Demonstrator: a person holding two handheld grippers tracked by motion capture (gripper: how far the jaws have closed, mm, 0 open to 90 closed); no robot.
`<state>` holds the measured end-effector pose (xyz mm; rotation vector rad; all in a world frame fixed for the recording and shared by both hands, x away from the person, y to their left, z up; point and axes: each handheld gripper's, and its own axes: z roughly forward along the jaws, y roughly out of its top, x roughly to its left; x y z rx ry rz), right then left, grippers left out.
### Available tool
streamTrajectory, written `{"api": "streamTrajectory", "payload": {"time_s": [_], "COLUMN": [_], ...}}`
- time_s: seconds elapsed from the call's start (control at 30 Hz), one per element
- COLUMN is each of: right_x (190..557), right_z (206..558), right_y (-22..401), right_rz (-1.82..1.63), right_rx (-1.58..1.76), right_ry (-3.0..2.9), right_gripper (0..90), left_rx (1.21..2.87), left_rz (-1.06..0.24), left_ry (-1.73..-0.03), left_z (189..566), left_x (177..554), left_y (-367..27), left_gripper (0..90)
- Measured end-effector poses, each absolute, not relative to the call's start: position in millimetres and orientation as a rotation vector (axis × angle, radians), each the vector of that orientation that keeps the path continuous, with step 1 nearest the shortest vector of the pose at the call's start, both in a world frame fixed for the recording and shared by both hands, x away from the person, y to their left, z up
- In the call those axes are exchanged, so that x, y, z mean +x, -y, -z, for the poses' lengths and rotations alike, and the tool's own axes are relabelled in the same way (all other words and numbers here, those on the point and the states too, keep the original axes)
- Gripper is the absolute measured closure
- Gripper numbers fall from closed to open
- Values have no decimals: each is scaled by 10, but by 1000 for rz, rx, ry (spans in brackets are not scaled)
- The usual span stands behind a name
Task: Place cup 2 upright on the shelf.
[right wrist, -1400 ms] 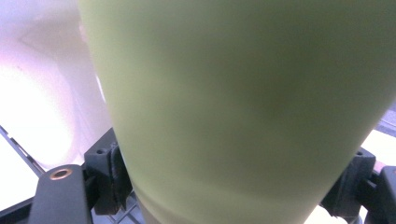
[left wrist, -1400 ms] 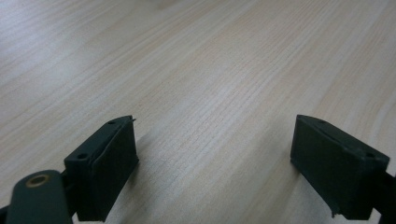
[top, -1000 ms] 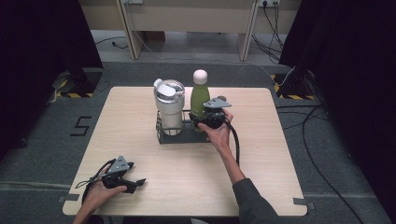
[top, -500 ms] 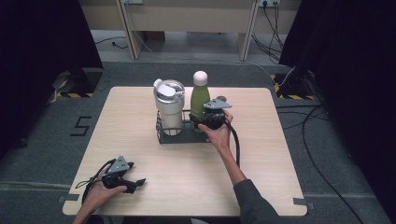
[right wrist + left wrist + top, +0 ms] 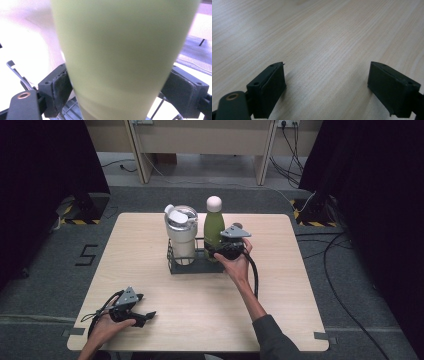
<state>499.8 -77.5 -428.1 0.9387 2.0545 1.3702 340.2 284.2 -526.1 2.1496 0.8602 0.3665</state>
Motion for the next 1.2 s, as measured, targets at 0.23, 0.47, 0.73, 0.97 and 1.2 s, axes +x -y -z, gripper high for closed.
{"api": "streamTrajectory", "payload": {"time_s": [0.23, 0.47, 0.73, 0.97, 1.2], "right_x": [4931, 4851, 4778, 4719, 4655], "right_z": [4248, 4227, 4173, 4148, 4160], "right_y": [839, 925, 991, 1048, 1113], "right_rz": [-1387, -1412, -1430, -1438, -1432], "right_rx": [942, 944, 934, 932, 936], "right_ry": [-2053, -2039, -2031, -2024, -2028], "right_gripper": [156, 156, 157, 158, 158], "left_rx": [2152, 2152, 2152, 2152, 2152], "left_rz": [-368, -367, -367, -367, -367], "left_ry": [-858, -858, -858, -858, -858], "left_z": [5260, 5260, 5260, 5260, 5260], "left_x": [3403, 3403, 3403, 3403, 3403], "left_y": [-2844, -2844, -2844, -2844, -2844], "left_gripper": [138, 138, 138, 138, 138]}}
